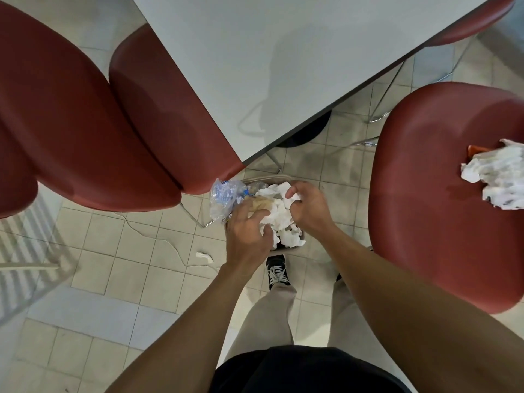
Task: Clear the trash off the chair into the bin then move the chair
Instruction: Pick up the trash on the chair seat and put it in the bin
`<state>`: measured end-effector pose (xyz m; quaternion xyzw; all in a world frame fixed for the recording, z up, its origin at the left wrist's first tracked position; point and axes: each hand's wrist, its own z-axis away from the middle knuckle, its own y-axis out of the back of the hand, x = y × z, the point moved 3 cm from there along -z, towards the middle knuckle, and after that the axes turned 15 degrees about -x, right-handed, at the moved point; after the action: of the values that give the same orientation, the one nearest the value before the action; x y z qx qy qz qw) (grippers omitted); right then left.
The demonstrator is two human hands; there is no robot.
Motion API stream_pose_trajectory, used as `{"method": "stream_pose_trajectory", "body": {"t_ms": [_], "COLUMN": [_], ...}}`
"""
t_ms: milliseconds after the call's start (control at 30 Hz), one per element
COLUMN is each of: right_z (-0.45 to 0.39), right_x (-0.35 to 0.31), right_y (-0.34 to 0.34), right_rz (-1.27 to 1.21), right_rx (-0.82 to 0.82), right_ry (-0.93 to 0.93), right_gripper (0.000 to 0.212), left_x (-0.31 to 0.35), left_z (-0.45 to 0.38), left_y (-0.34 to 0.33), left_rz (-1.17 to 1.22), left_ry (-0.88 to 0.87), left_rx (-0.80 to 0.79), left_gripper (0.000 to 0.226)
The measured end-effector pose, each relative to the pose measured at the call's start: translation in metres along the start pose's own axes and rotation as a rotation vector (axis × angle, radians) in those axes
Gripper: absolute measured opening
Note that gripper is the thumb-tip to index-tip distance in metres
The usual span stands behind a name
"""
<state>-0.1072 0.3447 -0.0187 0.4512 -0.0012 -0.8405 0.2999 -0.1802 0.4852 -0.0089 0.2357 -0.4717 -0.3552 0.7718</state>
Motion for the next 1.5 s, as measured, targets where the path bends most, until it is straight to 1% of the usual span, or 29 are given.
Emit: {"method": "stream_pose_trajectory", "body": {"t_ms": [133,267,400,500,567,600,733,933,1033,1167,1300,1400,1500], "right_z": [0.0,0.002,0.011,0.024,0.033,0.035,0.045,0.068,0.076,0.083,0.084,0.082,0.073], "right_x": [0.011,0.021,0.031,0.039,0.049,0.05,0.086,0.138,0.165,0.206,0.249,0.279,0.305], "right_y": [0.016,0.034,0.059,0.087,0.11,0.114,0.158,0.237,0.275,0.326,0.374,0.405,0.436], "right_rz": [0.057,0.073,0.087,0.092,0.102,0.113,0.06,0.025,-0.027,-0.089,-0.186,-0.165,-0.144], "right_rx": [0.053,0.068,0.038,0.053,0.08,0.077,0.11,0.211,0.24,0.293,0.357,0.398,0.444], "right_ry": [-0.037,0.002,0.007,0.033,0.012,-0.004,-0.11,-0.172,-0.208,-0.262,-0.28,-0.353,-0.383], "right_gripper": [0.028,0.021,0.023,0.024,0.028,0.03,0.036,0.037,0.035,0.045,0.044,0.048,0.051], "left_x": [0.013,0.032,0.058,0.086,0.11,0.115,0.165,0.245,0.278,0.325,0.375,0.41,0.439], "left_z": [-0.007,-0.012,-0.023,-0.032,-0.038,-0.041,-0.055,-0.078,-0.095,-0.12,-0.149,-0.17,-0.196], "left_y": [-0.004,-0.009,-0.02,-0.033,-0.044,-0.046,-0.075,-0.124,-0.154,-0.2,-0.24,-0.267,-0.294], "left_rz": [-0.029,-0.067,-0.097,-0.126,-0.14,-0.142,-0.171,-0.223,-0.272,-0.334,-0.391,-0.403,-0.387], "left_ry": [-0.021,-0.036,-0.07,-0.082,-0.101,-0.095,-0.135,-0.25,-0.289,-0.362,-0.423,-0.47,-0.46], "left_rx": [-0.002,-0.03,-0.09,-0.169,-0.211,-0.226,-0.269,-0.31,-0.36,-0.404,-0.431,-0.448,-0.475], "left_gripper": [0.035,0.036,0.031,0.038,0.044,0.043,0.039,0.037,0.035,0.034,0.037,0.039,0.038]}}
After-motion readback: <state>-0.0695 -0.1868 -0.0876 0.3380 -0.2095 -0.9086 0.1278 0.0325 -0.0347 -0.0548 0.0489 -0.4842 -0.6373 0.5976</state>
